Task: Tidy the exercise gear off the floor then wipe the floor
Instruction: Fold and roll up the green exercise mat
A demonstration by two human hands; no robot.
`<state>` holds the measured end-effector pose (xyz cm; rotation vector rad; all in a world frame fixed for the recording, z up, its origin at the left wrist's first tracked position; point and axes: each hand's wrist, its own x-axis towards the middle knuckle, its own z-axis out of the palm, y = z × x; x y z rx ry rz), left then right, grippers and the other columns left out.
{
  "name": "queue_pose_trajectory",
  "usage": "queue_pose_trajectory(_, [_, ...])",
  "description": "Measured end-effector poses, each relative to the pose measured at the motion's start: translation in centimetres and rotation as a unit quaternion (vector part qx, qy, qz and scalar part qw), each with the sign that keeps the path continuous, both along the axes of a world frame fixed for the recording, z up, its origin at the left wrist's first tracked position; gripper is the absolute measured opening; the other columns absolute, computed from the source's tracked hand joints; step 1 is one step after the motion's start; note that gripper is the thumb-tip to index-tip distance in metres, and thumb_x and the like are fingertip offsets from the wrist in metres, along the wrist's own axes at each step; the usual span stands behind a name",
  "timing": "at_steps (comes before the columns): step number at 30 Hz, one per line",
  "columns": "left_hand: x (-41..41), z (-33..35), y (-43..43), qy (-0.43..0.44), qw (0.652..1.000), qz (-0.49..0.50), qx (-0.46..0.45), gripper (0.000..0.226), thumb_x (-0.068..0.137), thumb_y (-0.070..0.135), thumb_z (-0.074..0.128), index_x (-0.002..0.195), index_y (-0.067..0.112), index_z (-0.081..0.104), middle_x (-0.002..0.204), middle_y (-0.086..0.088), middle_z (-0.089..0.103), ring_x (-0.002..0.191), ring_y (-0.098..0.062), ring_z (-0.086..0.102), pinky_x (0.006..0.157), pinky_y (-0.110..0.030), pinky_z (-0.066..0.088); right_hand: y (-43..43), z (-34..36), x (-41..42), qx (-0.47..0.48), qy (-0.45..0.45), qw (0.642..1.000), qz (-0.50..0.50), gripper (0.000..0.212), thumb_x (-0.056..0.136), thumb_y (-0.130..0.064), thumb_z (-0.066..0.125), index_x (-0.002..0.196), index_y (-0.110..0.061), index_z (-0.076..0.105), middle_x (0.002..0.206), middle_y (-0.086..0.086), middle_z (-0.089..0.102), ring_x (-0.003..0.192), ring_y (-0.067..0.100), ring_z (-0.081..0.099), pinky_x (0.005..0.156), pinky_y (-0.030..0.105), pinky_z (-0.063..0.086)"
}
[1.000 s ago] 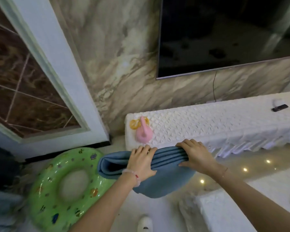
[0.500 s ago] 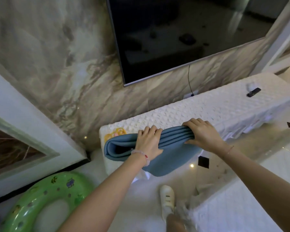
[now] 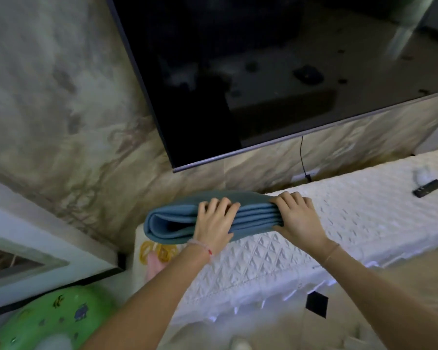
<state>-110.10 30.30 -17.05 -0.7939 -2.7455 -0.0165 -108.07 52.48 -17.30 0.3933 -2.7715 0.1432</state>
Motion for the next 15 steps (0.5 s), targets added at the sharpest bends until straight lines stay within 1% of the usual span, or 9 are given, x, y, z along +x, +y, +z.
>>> queue_pose_trajectory(2, [-1.9, -1.4, -0.3, 0.044, 0.999, 0.011, -0.007, 0.071, 0.048, 0.030, 0.084, 0.111, 0.019, 0.055, 0.093, -0.001, 0.060, 0.082, -0.025, 0.052, 0.074, -0.036, 0.033, -0.4, -2.0, -2.4, -0.004, 0.013, 1.000, 0.004, 0.058, 0.052, -0.028, 0.085, 0.099, -0.017, 0.053, 0.090, 0.006, 0.057, 0.078, 0.028, 0.055, 0.064, 0.039, 0.046])
queue_pose_trajectory(3, [-2.9, -2.2, -0.5, 0.070, 0.997, 0.015, -0.007, 0.064, 0.053, 0.025, 0.081, 0.110, 0.018, 0.056, 0.092, -0.002, 0.061, 0.082, -0.025, 0.049, 0.074, -0.037, 0.032, -0.7, -3.0, -3.6, -0.006, 0.023, 1.000, 0.007, 0.056, 0.054, -0.028, 0.084, 0.098, -0.017, 0.053, 0.090, 0.006, 0.057, 0.080, 0.028, 0.052, 0.065, 0.039, 0.044])
queue_pose_trajectory(5, [-4.5, -4.3, -0.8, 0.115, 0.993, 0.022, -0.002, 0.054, 0.060, 0.018, 0.076, 0.110, 0.018, 0.054, 0.090, -0.004, 0.061, 0.082, -0.026, 0.044, 0.074, -0.039, 0.033, -1.3, -5.2, -5.9, -0.008, 0.045, 0.999, 0.014, 0.054, 0.055, -0.028, 0.083, 0.098, -0.016, 0.051, 0.090, 0.006, 0.055, 0.082, 0.026, 0.045, 0.069, 0.039, 0.037])
queue_pose_trajectory(7, [-5.9, -6.5, -1.1, 0.138, 0.990, 0.031, -0.007, 0.050, 0.063, 0.017, 0.074, 0.108, 0.019, 0.053, 0.089, -0.005, 0.062, 0.081, -0.026, 0.044, 0.075, -0.041, 0.035, -1.8, -7.4, -7.8, -0.009, 0.058, 0.998, 0.019, 0.054, 0.055, -0.026, 0.082, 0.097, -0.016, 0.049, 0.090, 0.007, 0.055, 0.082, 0.027, 0.046, 0.071, 0.040, 0.035])
queue_pose_trajectory(9, [-6.7, -9.1, -1.3, 0.158, 0.987, 0.037, -0.012, 0.042, 0.068, 0.014, 0.068, 0.106, 0.019, 0.053, 0.090, -0.005, 0.062, 0.081, -0.026, 0.045, 0.077, -0.042, 0.037, -2.2, -10.0, -9.0, -0.017, 0.060, 0.998, 0.025, 0.053, 0.056, -0.022, 0.082, 0.096, -0.017, 0.047, 0.089, 0.007, 0.055, 0.083, 0.028, 0.045, 0.073, 0.040, 0.033])
queue_pose_trajectory(10, [-6.9, -10.5, -1.3, 0.161, 0.986, 0.040, -0.010, 0.036, 0.071, 0.012, 0.063, 0.105, 0.019, 0.053, 0.092, -0.006, 0.060, 0.081, -0.027, 0.044, 0.078, -0.043, 0.037, -2.3, -11.5, -9.4, -0.023, 0.060, 0.998, 0.028, 0.052, 0.057, -0.020, 0.082, 0.095, -0.017, 0.046, 0.088, 0.007, 0.056, 0.083, 0.027, 0.044, 0.074, 0.039, 0.032])
queue_pose_trajectory(12, [-7.1, -13.4, -1.1, 0.150, 0.987, 0.048, -0.011, 0.031, 0.074, 0.011, 0.057, 0.104, 0.019, 0.052, 0.097, -0.006, 0.051, 0.082, -0.027, 0.043, 0.078, -0.043, 0.037, -2.2, -14.6, -9.8, -0.026, 0.055, 0.997, 0.038, 0.051, 0.058, -0.019, 0.082, 0.094, -0.017, 0.046, 0.087, 0.006, 0.057, 0.083, 0.027, 0.044, 0.075, 0.039, 0.032])
queue_pose_trajectory(14, [-6.4, -16.3, -0.7, 0.119, 0.991, 0.057, -0.018, 0.035, 0.071, 0.013, 0.061, 0.104, 0.020, 0.051, 0.099, -0.005, 0.043, 0.082, -0.026, 0.042, 0.078, -0.043, 0.036, -1.7, -17.5, -9.3, -0.017, 0.043, 0.998, 0.047, 0.051, 0.058, -0.018, 0.083, 0.095, -0.017, 0.048, 0.088, 0.006, 0.059, 0.083, 0.027, 0.044, 0.077, 0.040, 0.034])
queue_pose_trajectory(15, [-5.6, -17.8, -0.4, 0.093, 0.994, 0.058, -0.022, 0.041, 0.067, 0.015, 0.066, 0.105, 0.020, 0.050, 0.100, -0.005, 0.043, 0.082, -0.026, 0.041, 0.077, -0.042, 0.036, -1.3, -18.9, -8.7, -0.010, 0.037, 0.998, 0.051, 0.052, 0.058, -0.018, 0.083, 0.096, -0.017, 0.048, 0.089, 0.006, 0.061, 0.083, 0.027, 0.045, 0.078, 0.040, 0.034])
